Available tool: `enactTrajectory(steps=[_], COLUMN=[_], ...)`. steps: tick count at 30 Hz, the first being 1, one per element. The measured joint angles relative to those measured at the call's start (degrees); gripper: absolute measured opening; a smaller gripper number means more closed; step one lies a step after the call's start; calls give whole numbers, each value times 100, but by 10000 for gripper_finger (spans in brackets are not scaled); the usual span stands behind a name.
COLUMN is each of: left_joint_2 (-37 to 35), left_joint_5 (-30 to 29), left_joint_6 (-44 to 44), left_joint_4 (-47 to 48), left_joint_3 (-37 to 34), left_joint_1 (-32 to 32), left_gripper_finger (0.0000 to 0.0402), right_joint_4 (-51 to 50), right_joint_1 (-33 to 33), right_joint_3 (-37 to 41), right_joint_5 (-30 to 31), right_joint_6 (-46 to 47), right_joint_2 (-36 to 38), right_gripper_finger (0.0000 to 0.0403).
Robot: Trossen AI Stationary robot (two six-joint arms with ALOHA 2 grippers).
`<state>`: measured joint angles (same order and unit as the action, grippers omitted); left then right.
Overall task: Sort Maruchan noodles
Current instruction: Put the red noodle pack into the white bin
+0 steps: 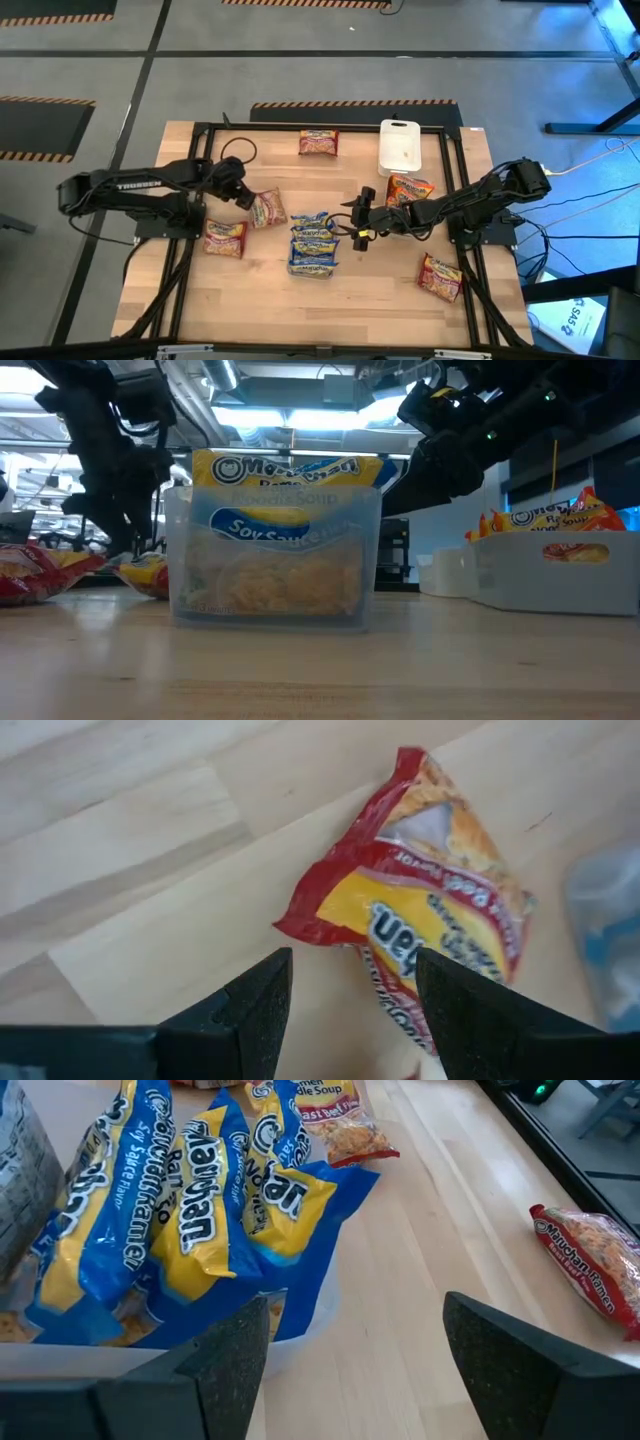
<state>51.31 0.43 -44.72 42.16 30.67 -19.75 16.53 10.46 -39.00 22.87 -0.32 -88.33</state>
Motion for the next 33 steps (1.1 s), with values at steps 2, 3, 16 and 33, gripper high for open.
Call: enactTrajectory(steps=[2, 3, 16, 33], left_joint_2=[-100, -113, -57, 913], left_joint_5=[80, 191, 143, 368], left_joint_6=[-262, -440, -871, -805], left_joint_4=[19, 22, -957, -1699], left_joint_3=[6, -25, -421, -426], left_joint_1=[42, 78, 711, 599], left_gripper_finger=[206, 206, 210, 294], right_joint_4=[1, 5, 4, 44], right_joint_1=[0, 0, 0, 0], right_joint_3=[0, 0, 0, 0], right_joint_5=[0, 0, -107, -197], right_joint_6=[-9, -13, -140, -286], right_joint_2=[0, 0, 4, 7], right_gripper_finger=[282, 282, 282, 282])
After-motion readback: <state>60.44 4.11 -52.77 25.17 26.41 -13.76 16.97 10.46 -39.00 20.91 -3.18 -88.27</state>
